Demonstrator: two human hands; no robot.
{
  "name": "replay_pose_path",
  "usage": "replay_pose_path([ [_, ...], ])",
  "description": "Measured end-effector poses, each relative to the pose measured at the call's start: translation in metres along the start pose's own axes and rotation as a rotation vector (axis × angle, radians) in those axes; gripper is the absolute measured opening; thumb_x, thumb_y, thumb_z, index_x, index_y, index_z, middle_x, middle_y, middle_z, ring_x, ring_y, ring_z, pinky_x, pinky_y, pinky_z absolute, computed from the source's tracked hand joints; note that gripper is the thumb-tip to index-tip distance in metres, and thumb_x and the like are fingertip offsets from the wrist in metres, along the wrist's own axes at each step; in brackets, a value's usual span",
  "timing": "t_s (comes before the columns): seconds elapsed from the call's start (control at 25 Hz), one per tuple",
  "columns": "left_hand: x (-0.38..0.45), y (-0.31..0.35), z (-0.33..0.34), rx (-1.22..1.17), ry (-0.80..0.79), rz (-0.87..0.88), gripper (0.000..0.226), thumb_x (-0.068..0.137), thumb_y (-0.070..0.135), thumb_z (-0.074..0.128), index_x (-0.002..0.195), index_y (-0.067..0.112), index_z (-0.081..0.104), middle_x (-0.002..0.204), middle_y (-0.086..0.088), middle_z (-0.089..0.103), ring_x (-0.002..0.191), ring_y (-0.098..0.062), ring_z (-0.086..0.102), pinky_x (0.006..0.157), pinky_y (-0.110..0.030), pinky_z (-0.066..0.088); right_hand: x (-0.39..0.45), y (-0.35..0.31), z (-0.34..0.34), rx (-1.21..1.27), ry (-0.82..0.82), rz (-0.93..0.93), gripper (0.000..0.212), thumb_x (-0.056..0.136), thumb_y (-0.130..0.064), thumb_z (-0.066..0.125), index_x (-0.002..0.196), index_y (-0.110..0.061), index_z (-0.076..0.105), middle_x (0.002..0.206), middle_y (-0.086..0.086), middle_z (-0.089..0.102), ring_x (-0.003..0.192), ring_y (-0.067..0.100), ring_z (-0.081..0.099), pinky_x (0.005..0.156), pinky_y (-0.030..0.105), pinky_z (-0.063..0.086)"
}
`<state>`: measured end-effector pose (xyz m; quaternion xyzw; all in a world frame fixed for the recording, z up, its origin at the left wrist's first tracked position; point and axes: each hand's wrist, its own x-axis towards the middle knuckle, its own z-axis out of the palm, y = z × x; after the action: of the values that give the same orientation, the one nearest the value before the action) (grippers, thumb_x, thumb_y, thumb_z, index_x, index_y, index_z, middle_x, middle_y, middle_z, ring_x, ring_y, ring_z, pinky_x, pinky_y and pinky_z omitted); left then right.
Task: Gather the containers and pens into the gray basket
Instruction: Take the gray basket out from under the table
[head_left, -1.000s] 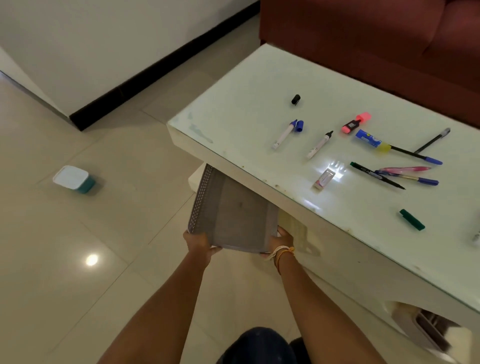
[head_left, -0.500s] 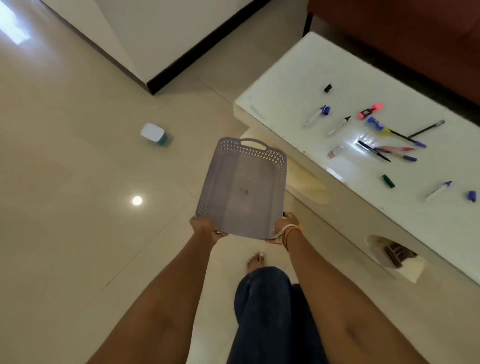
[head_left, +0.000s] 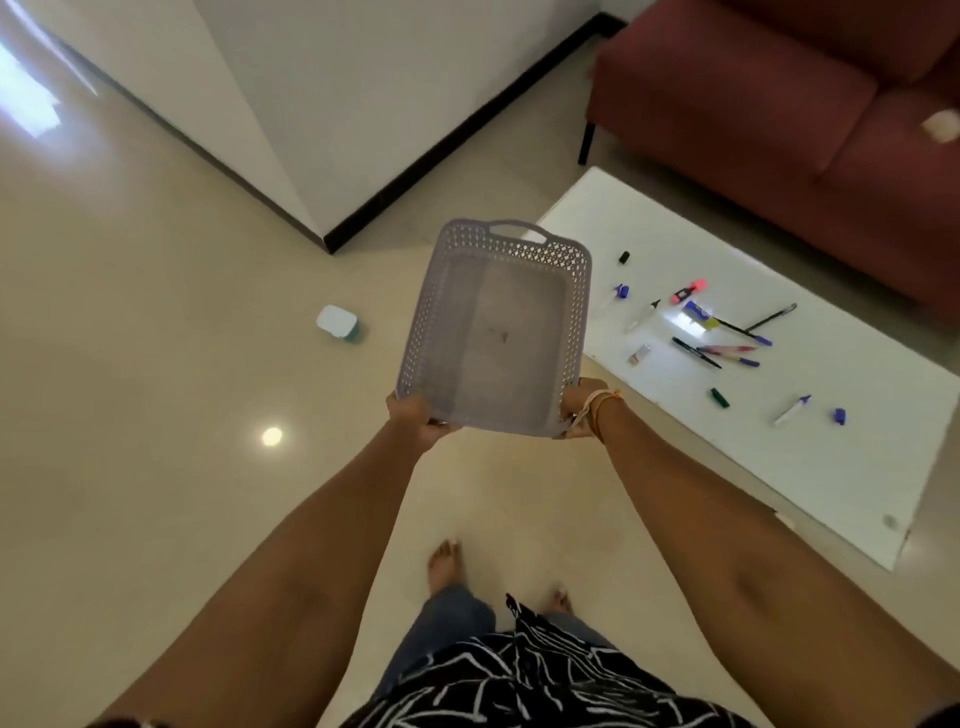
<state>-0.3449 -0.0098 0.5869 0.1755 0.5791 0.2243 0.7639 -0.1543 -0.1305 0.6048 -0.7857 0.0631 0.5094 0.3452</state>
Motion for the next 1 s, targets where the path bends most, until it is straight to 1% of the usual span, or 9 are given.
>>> replay_pose_path([
  [0.04, 0.003, 0.016, 0.005, 0.028, -0.020, 0.013, 0.067, 0.069, -0.009, 0.075, 0.119, 0.014, 0.037, 0.124, -0.016, 0.053, 0.107, -0.036, 0.056, 0.095, -0.067, 0.042, 0.001, -0.013, 0.006, 0.022, -0.016, -0.018, 0.033, 0.079, 0.019, 0.044, 0.099, -0.003, 0.058, 0.084, 0.015, 0.059, 0.062, 0.030, 0.056, 0.073, 0.049, 0.057],
  [0.12, 0.009, 0.045, 0.013, 0.026, -0.019, 0.019, 0.072, 0.068, -0.017, 0.072, 0.119, 0.016, 0.034, 0.117, -0.013, 0.049, 0.106, -0.038, 0.053, 0.097, -0.069, 0.038, 0.003, -0.038, 0.015, 0.040, -0.040, -0.034, 0.035, 0.076, 0.020, 0.047, 0.099, -0.002, 0.058, 0.095, 0.015, 0.059, 0.071, 0.034, 0.058, 0.078, 0.055, 0.054],
  [0.16, 0.018, 0.060, 0.020, 0.031, -0.031, 0.006, 0.071, 0.070, -0.021, 0.068, 0.121, 0.015, 0.034, 0.114, -0.013, 0.046, 0.105, -0.040, 0.052, 0.094, -0.071, 0.039, 0.005, -0.049, 0.017, 0.064, -0.028, -0.037, 0.035, 0.075, 0.021, 0.048, 0.099, -0.002, 0.058, 0.096, 0.015, 0.060, 0.076, 0.036, 0.059, 0.078, 0.056, 0.054],
  [0.28, 0.056, 0.096, 0.043, 0.125, -0.076, -0.023, 0.081, 0.069, -0.018, 0.068, 0.136, 0.014, 0.033, 0.136, -0.017, 0.043, 0.111, -0.046, 0.053, 0.079, -0.071, 0.047, 0.021, -0.082, 0.022, 0.120, -0.014, -0.039, 0.033, 0.076, 0.024, 0.042, 0.092, -0.001, 0.056, 0.090, 0.014, 0.057, 0.077, 0.037, 0.058, 0.071, 0.055, 0.054],
  [0.36, 0.083, 0.115, 0.069, 0.150, -0.061, -0.021, 0.073, 0.079, -0.012, 0.064, 0.138, 0.016, 0.034, 0.138, -0.018, 0.043, 0.108, -0.046, 0.053, 0.075, -0.070, 0.048, 0.043, -0.107, 0.021, 0.168, -0.001, -0.028, 0.035, 0.077, 0.026, 0.039, 0.093, -0.001, 0.054, 0.096, 0.016, 0.056, 0.076, 0.038, 0.058, 0.071, 0.055, 0.054],
  [0.52, 0.123, 0.148, 0.138, 0.209, -0.085, -0.003, 0.060, 0.087, -0.008, 0.058, 0.135, 0.014, 0.031, 0.123, -0.015, 0.043, 0.103, -0.041, 0.052, 0.084, -0.066, 0.047, 0.087, -0.163, 0.006, 0.221, 0.008, -0.004, 0.045, 0.075, 0.027, 0.036, 0.105, -0.001, 0.056, 0.118, 0.021, 0.056, 0.101, 0.046, 0.057, 0.076, 0.062, 0.051],
  [0.64, 0.145, 0.170, 0.191, 0.232, -0.083, -0.015, 0.053, 0.091, -0.007, 0.053, 0.135, 0.016, 0.034, 0.123, -0.014, 0.046, 0.101, -0.040, 0.053, 0.076, -0.060, 0.050, 0.118, -0.214, -0.022, 0.207, -0.028, -0.006, 0.044, 0.075, 0.024, 0.039, 0.107, -0.003, 0.054, 0.125, 0.021, 0.055, 0.109, 0.050, 0.056, 0.083, 0.068, 0.046],
  [0.8, 0.181, 0.191, 0.257, 0.272, -0.113, -0.033, 0.048, 0.088, -0.012, 0.050, 0.130, 0.011, 0.043, 0.125, -0.020, 0.054, 0.096, -0.039, 0.060, 0.060, -0.050, 0.055, 0.143, -0.281, -0.062, 0.220, -0.047, -0.007, 0.060, 0.073, 0.028, 0.042, 0.117, -0.013, 0.042, 0.129, 0.012, 0.041, 0.118, 0.052, 0.047, 0.084, 0.070, 0.046],
  [1.0, 0.234, 0.222, 0.336, 0.358, -0.180, -0.060, 0.037, 0.090, -0.007, 0.048, 0.122, 0.009, 0.056, 0.122, -0.021, 0.060, 0.092, -0.038, 0.063, 0.062, -0.048, 0.057, 0.184, -0.340, -0.089, 0.283, -0.019, 0.015, 0.058, 0.073, 0.030, 0.038, 0.113, -0.012, 0.039, 0.140, 0.015, 0.037, 0.122, 0.052, 0.042, 0.087, 0.070, 0.045],
])
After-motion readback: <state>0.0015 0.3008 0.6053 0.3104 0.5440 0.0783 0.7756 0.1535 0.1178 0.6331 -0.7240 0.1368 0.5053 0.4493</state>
